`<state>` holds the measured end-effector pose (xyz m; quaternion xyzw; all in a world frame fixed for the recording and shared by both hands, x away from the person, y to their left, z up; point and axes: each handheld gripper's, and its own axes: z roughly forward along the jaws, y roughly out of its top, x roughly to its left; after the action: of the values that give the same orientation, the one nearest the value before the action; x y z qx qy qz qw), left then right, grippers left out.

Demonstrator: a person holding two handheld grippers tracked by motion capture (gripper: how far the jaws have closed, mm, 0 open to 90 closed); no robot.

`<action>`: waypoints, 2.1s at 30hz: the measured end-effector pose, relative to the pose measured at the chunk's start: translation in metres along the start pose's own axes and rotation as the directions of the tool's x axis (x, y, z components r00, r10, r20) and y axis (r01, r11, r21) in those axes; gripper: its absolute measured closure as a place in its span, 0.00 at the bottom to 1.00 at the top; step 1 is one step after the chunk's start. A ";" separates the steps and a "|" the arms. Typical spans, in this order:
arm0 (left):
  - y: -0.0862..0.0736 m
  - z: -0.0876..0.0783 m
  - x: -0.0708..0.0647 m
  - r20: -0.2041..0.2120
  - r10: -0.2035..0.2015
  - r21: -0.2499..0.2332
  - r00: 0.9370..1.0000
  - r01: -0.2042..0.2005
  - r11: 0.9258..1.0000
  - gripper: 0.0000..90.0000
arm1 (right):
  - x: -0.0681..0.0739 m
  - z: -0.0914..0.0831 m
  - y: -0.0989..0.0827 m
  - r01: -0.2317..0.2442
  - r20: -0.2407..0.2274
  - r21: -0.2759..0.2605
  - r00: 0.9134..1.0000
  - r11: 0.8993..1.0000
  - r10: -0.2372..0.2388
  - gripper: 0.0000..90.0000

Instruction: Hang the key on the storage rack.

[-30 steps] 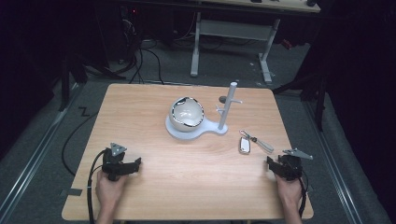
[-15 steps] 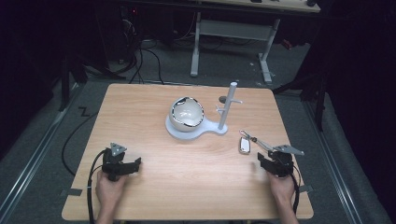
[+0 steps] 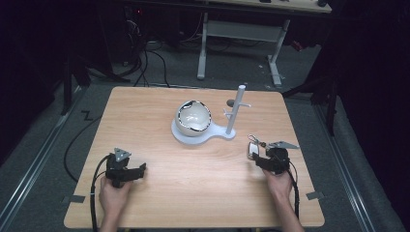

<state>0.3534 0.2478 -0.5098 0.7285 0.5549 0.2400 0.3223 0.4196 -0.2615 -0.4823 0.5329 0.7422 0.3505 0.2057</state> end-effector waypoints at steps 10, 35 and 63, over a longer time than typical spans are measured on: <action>0.000 0.000 0.000 -0.001 -0.002 -0.001 1.000 0.002 1.000 0.17 | 0.009 0.022 0.010 0.000 0.004 0.019 1.000 1.000 0.000 0.38; 0.000 0.000 0.000 -0.001 -0.003 -0.002 1.000 0.003 1.000 0.17 | 0.003 0.034 0.010 0.044 0.049 0.038 0.998 0.998 -0.045 0.57; 0.000 0.000 0.000 -0.001 -0.002 -0.001 1.000 0.002 1.000 0.17 | 0.004 -0.040 0.035 0.085 -0.108 -0.166 0.989 0.982 -0.104 0.57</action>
<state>0.3534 0.2477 -0.5098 0.7277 0.5555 0.2405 0.3226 0.4138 -0.2636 -0.4287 0.4572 0.7469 0.4294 0.2207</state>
